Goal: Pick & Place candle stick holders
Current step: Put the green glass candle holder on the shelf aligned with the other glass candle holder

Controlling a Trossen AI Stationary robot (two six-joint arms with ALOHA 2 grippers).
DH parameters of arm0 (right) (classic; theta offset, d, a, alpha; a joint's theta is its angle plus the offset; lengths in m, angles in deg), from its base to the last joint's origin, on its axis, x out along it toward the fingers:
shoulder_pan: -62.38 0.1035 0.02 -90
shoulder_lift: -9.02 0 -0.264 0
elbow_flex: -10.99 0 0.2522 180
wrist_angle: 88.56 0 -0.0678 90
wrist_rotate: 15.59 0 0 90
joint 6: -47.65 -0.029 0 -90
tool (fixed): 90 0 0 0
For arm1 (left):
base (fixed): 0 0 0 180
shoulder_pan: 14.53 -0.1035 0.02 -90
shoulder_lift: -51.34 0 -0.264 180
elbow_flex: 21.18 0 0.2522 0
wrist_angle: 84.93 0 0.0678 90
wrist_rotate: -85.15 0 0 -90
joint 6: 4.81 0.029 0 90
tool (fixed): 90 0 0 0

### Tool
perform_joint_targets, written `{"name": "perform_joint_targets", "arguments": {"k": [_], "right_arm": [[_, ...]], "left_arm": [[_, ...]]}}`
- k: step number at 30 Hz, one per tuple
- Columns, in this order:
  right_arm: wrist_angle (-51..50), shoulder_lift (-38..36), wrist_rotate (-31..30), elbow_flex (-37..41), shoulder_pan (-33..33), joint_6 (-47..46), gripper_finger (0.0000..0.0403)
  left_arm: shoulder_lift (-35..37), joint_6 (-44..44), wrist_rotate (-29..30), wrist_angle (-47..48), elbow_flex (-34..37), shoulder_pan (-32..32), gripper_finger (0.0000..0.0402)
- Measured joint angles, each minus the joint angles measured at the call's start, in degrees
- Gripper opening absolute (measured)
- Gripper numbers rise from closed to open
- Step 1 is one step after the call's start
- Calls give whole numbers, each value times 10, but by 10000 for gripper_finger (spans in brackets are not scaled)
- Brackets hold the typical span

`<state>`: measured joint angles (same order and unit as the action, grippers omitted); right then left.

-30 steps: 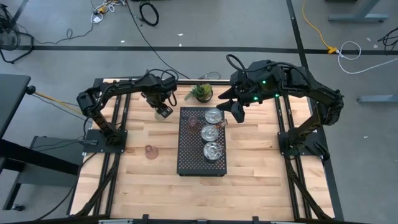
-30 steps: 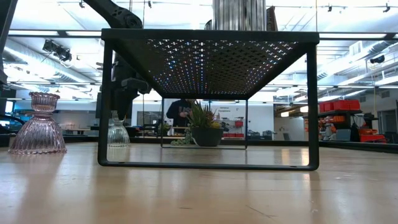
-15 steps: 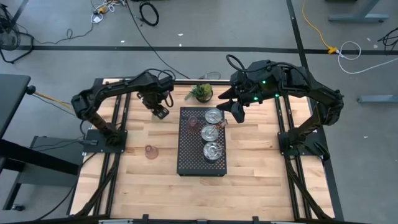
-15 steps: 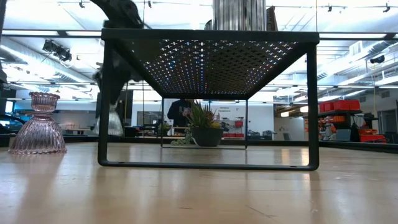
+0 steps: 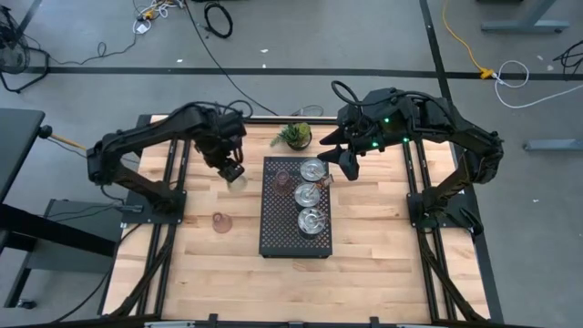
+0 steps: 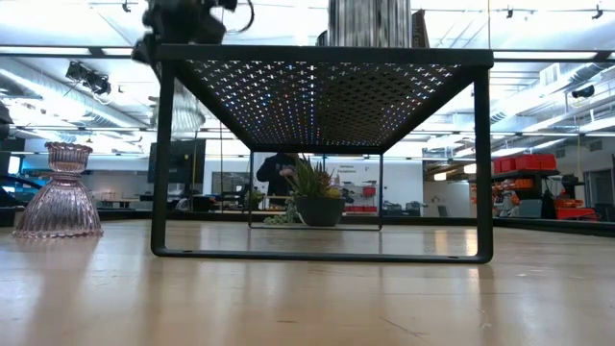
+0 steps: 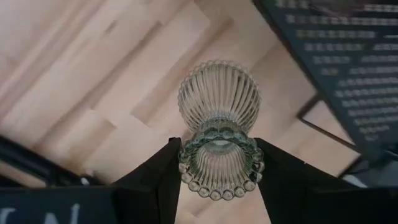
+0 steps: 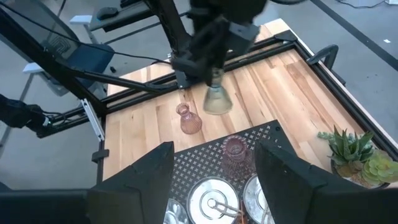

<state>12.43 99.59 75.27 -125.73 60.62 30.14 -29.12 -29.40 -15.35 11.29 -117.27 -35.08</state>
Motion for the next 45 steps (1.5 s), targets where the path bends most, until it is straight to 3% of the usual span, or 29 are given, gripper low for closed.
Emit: {"name": "perform_joint_targets", "arguments": {"k": [7,12,22,33,45], "right_arm": [[0,0,0,0,0,0,222],[0,0,0,0,0,7,222],[0,0,0,0,0,7,222],[2,0,0,0,0,7,222],[7,0,0,0,0,7,222]], "left_arm": [[-2,-69,-46,1,-83,88,177],[-1,-132,-43,-36,-132,142,177],[-18,-219,-24,-115,-144,222,177],[-92,-187,-27,-128,-144,226,177],[-102,-168,9,-128,-147,195,177]]}}
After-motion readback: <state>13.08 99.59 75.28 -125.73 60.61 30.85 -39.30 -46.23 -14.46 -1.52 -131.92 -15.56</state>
